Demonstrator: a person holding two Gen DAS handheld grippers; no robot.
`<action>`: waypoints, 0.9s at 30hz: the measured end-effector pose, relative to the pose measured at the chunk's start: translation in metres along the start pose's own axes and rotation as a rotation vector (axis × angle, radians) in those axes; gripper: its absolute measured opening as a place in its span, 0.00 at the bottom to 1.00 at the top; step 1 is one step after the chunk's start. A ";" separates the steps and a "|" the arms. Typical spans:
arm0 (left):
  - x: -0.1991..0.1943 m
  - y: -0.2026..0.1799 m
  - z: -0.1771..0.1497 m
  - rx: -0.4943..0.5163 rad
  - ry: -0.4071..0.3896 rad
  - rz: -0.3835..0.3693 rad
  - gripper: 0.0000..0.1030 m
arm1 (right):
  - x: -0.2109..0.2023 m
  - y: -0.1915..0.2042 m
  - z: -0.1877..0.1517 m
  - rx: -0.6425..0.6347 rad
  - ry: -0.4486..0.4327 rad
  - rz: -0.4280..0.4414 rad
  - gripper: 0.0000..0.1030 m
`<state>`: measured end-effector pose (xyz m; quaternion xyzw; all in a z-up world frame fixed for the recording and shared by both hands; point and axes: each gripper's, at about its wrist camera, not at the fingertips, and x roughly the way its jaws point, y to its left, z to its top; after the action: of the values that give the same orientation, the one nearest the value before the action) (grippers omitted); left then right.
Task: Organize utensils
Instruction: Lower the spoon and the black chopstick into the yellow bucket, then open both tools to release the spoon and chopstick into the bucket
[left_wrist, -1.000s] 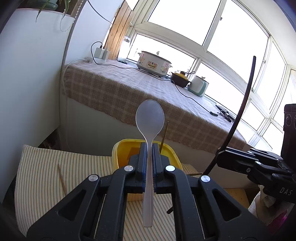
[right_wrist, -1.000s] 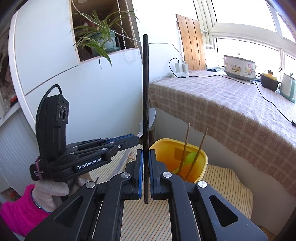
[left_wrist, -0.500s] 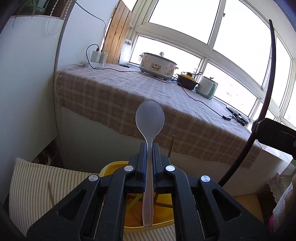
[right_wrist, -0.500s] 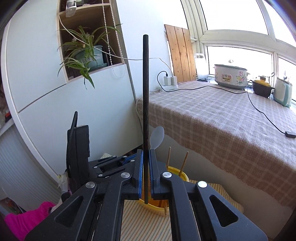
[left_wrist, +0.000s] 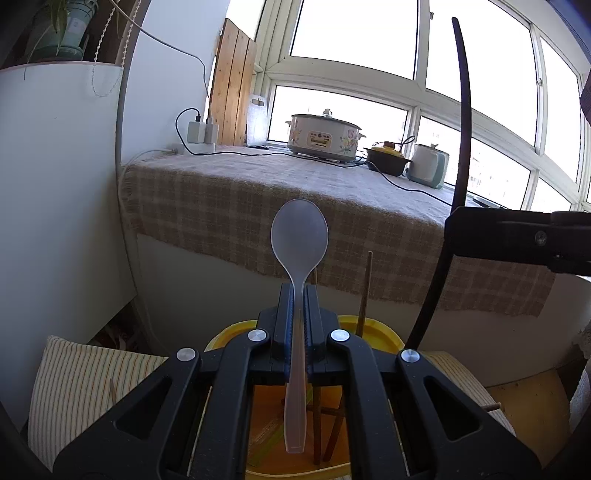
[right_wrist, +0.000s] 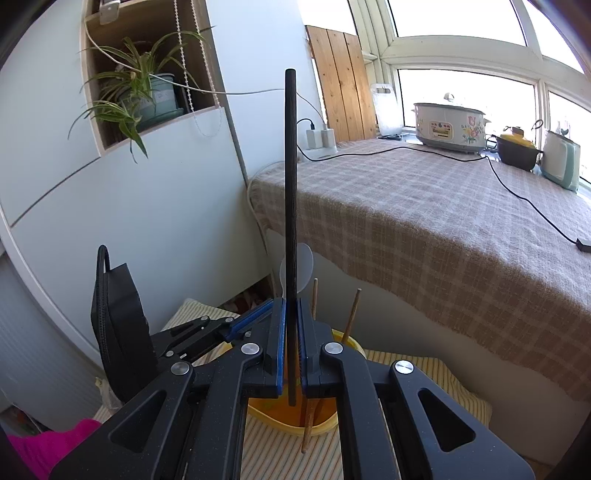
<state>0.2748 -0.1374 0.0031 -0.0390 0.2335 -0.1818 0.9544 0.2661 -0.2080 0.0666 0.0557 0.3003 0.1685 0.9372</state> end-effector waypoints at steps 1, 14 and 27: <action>-0.001 0.000 -0.002 0.001 -0.001 0.002 0.03 | 0.003 0.000 -0.002 0.000 0.008 0.001 0.04; -0.018 0.017 -0.012 -0.036 0.050 -0.070 0.03 | 0.019 -0.005 -0.026 0.026 0.078 0.003 0.04; -0.049 0.016 -0.016 0.002 0.080 -0.102 0.08 | 0.018 0.001 -0.047 0.039 0.129 -0.013 0.11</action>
<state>0.2325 -0.1049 0.0078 -0.0425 0.2689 -0.2320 0.9339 0.2521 -0.2011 0.0189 0.0612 0.3637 0.1595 0.9157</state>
